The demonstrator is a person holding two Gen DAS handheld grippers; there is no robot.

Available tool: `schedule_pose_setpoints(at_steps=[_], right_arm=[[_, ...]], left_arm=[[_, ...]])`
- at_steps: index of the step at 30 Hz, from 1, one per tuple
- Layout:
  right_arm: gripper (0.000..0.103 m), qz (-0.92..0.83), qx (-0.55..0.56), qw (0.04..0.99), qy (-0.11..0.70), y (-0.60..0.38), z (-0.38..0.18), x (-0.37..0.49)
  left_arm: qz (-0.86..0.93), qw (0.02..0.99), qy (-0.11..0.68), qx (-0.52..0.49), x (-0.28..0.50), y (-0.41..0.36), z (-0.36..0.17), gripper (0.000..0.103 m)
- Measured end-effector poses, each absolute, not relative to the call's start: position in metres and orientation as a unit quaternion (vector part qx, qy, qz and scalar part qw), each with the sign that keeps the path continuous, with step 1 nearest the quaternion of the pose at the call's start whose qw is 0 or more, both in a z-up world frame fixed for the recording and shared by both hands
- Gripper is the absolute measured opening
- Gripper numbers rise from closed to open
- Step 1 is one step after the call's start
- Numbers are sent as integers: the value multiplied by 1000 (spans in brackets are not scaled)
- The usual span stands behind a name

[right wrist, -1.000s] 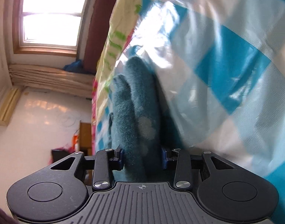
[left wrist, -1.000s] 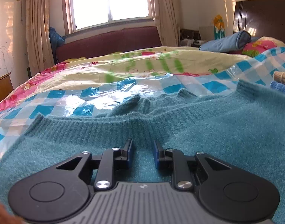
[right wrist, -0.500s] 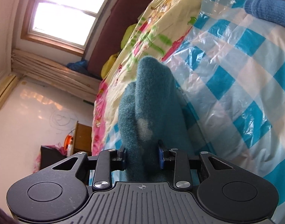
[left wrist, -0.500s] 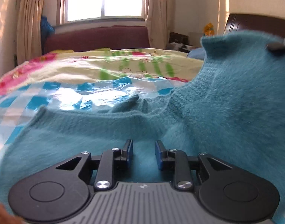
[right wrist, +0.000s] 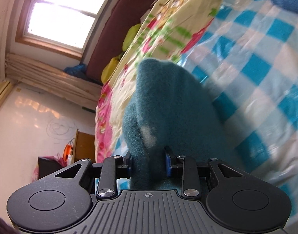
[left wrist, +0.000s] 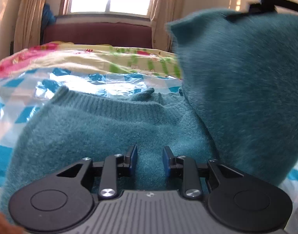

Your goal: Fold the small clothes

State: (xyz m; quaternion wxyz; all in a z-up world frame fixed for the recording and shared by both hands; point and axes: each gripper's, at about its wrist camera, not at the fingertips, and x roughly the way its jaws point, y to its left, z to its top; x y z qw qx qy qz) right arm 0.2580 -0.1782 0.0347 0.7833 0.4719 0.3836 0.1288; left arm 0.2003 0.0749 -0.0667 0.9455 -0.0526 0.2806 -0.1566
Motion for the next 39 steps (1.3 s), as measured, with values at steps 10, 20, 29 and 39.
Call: schedule_pose_setpoints(at_steps=[10, 20, 29, 39], right_arm=[[29, 154, 445, 773, 425, -83, 11, 285], [29, 144, 402, 777, 462, -33, -9, 291], [30, 132, 378, 786, 472, -8, -15, 292], [35, 132, 355, 790, 482, 5, -16, 294]], left_arm=[[-163, 931, 321, -67, 180, 109, -47, 32], [-129, 926, 342, -93, 139, 145, -50, 33], [-132, 912, 367, -124, 146, 153, -59, 34], [-136, 909, 366, -145, 144, 159, -60, 34]])
